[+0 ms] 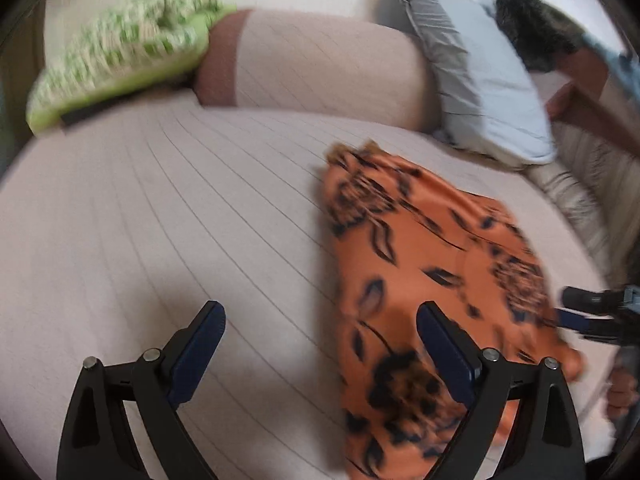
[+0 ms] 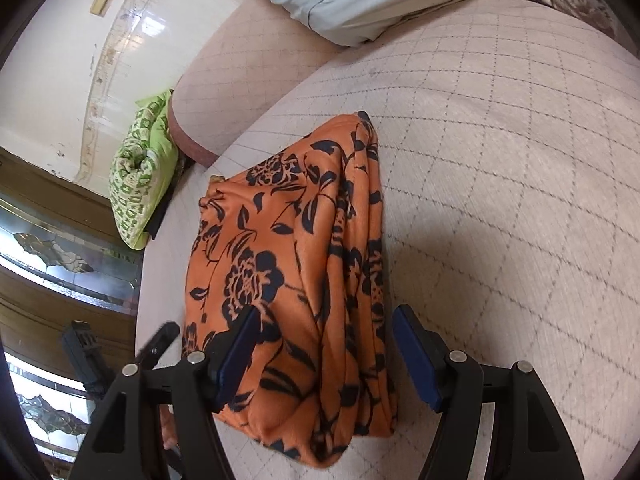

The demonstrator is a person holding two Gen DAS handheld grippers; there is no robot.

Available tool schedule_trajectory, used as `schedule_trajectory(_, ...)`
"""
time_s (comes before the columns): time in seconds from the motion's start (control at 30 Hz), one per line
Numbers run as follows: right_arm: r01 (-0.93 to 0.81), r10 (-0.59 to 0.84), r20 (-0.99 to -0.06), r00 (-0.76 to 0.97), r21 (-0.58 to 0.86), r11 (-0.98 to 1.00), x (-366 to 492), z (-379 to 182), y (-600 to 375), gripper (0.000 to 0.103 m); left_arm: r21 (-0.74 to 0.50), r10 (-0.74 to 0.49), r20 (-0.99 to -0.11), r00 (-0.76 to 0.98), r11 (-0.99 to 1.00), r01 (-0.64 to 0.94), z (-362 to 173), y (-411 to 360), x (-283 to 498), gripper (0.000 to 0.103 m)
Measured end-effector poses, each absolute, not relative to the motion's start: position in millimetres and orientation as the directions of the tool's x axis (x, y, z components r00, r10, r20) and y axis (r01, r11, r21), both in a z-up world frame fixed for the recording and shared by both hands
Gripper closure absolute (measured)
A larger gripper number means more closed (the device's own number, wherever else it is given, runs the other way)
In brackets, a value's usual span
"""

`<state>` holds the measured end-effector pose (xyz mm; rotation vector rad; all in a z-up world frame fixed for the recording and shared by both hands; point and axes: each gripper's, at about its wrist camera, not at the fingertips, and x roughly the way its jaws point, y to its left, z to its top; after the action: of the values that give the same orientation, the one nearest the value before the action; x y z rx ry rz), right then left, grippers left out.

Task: Fold small clothes

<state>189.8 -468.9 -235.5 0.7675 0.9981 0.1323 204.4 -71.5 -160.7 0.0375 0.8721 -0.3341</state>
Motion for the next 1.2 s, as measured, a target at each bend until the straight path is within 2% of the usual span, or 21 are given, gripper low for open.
schedule_trajectory(0.13,0.247,0.406,-0.731,0.549,0.606,0.756,208,-239,-470,0.031,-0.047,-0.231,-0.779,0.583,0.949,0.313,-164,-84,214,0.005)
schedule_trajectory(0.33,0.238,0.425,-0.723,0.545,0.619,0.748,224,-245,-476,0.031,-0.147,-0.346,-0.773,0.532,0.913,0.379,-163,-92,216,0.002)
schedule_trajectory(0.57,0.238,0.463,-0.708,0.533,0.651,0.721,230,-256,-480,0.029,-0.105,-0.273,-0.831,0.485,0.933,0.345,-175,-103,227,0.001)
schedule_trajectory(0.63,0.235,0.47,-0.706,0.53,0.654,0.719,230,-257,-481,0.027,-0.133,-0.299,-0.805,0.512,0.933,0.335,-169,-93,226,0.001)
schedule_trajectory(0.73,0.23,0.48,-0.697,0.533,0.665,0.711,229,-257,-484,0.027,-0.112,-0.259,-0.764,0.59,0.955,0.275,-157,-81,226,0.001)
schedule_trajectory(0.87,0.219,0.493,-0.694,0.526,0.67,0.71,229,-259,-488,0.027,-0.157,-0.323,-0.761,0.563,0.933,0.323,-149,-75,228,0.001)
schedule_trajectory(0.93,0.216,0.504,-0.69,0.52,0.677,0.704,229,-261,-490,0.027,-0.208,-0.377,-0.76,0.529,0.913,0.352,-154,-77,228,0.001)
schedule_trajectory(1.0,0.214,0.511,-0.688,0.515,0.681,0.7,230,-263,-491,0.026,-0.289,-0.463,-0.781,0.42,0.864,0.413,-165,-83,230,0.001)
schedule_trajectory(1.2,0.206,0.562,-0.65,0.511,0.728,0.654,231,-273,-497,0.024,-0.288,-0.463,-0.844,0.271,0.818,0.498,-190,-104,242,0.001)
